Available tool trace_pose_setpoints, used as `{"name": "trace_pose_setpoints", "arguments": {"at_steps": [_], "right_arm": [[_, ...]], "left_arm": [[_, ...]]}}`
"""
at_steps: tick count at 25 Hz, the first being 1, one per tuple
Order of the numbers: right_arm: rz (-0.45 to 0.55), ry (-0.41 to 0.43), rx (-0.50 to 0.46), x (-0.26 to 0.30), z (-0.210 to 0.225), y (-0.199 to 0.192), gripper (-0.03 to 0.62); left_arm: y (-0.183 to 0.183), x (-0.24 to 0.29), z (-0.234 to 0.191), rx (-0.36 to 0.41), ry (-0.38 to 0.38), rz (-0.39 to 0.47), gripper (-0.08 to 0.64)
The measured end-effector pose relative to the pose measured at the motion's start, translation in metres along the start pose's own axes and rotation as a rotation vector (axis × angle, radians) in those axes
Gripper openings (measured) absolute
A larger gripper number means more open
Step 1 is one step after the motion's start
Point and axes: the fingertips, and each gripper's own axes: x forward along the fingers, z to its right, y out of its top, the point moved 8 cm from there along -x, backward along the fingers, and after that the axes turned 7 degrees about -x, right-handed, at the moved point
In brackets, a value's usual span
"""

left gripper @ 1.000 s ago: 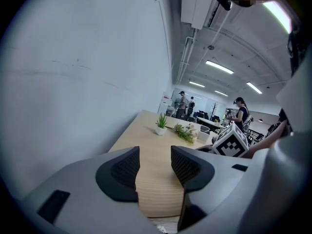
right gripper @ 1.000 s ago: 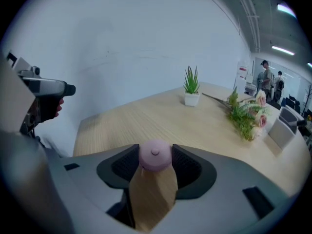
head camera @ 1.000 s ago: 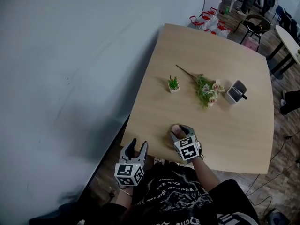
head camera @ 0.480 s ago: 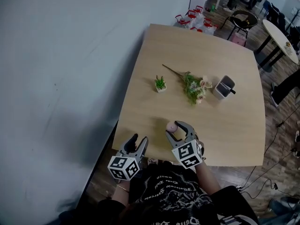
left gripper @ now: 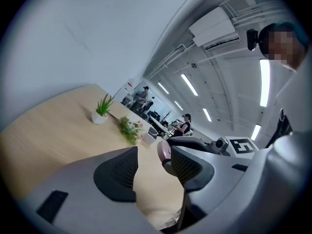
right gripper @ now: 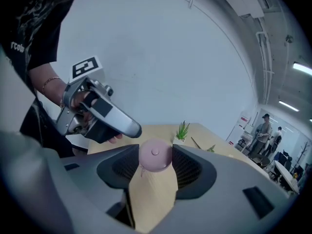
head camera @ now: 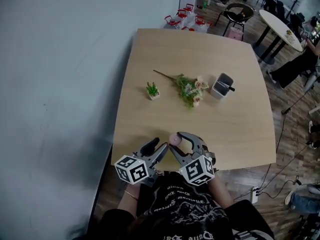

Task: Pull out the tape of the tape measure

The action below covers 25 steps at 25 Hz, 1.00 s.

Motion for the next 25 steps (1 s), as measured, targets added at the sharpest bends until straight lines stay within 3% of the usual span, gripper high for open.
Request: {"name": "trace_pose_setpoints", "arguments": {"at_steps": [6, 9, 12, 17, 25], "right_arm": [[0.063, 0.009, -0.02, -0.015, -0.003, 0.004, 0.229], [0.082, 0.02, -0.029, -0.02, -0.006, 0.007, 0.229], [0.1, 0.037, -0.037, -0.02, -0.008, 0.009, 0.229], [0.093, 0.054, -0.045, -0.018, -0.011, 0.007, 0.229], [0.112, 0.081, -0.019, -0.021, -0.01, 0.004, 0.229]], "left_arm": [[0.0, 0.019, 0.002, -0.203, -0.182, -0.023, 0.206], [-0.001, 0.024, 0.004, -0.279, -0.221, -0.018, 0.204], [-0.004, 0.028, 0.003, -0.33, -0.261, -0.042, 0.195], [-0.009, 0.028, 0.007, -0.395, -0.304, -0.034, 0.084], [-0.014, 0.028, 0.011, -0.487, -0.35, 0.03, 0.078]]}}
